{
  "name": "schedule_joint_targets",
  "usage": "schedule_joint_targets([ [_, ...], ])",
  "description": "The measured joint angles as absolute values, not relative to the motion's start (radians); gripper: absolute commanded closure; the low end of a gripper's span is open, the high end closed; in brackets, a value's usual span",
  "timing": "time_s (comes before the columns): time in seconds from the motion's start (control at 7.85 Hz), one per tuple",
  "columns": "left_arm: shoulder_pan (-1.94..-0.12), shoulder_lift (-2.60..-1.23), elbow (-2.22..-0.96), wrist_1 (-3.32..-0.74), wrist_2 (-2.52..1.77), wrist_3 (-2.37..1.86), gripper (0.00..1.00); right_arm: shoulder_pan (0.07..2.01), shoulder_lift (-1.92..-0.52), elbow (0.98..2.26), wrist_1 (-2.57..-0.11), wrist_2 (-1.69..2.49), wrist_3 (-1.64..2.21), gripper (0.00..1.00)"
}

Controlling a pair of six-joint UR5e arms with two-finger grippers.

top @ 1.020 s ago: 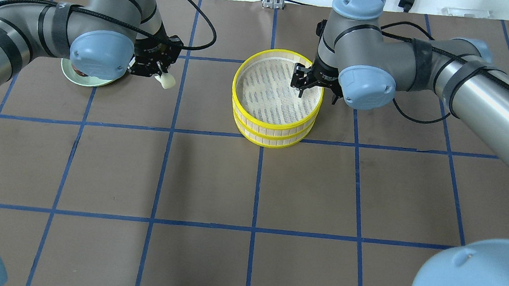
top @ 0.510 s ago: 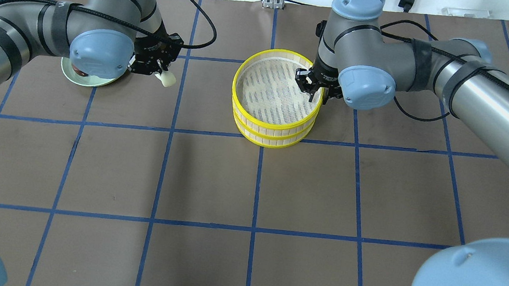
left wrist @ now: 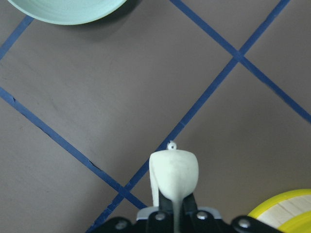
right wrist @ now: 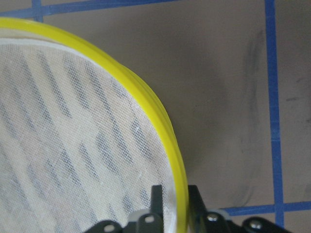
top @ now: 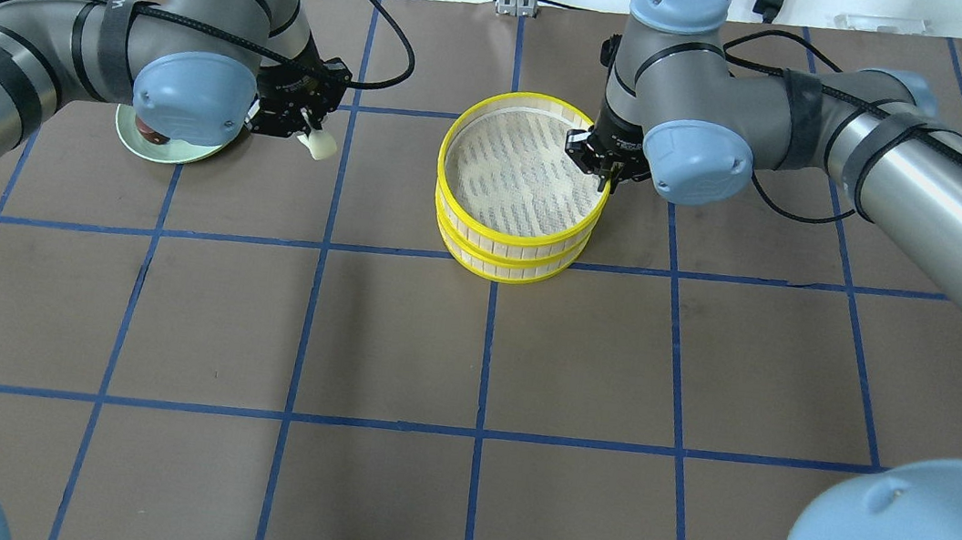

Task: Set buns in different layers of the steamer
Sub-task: 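Lift the top steamer layer with the right gripper and set it aside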

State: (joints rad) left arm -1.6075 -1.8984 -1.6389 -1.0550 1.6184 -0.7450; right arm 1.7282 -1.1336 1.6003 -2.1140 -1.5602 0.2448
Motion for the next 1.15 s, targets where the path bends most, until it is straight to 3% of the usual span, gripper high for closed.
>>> schedule_joint_targets([
  [0.64,-1.660,-1.882,-1.634,-1.076,1.613,-0.752,1.00,1.659,-1.248,1.586,-2.002,-1.562,0.142,1.00],
  [1.15,-1.779,-1.914,-1.630,-0.978,1.563,-0.787,1.00,1.382,-1.330,1.587,-1.907,-1.553,-0.194,1.00],
])
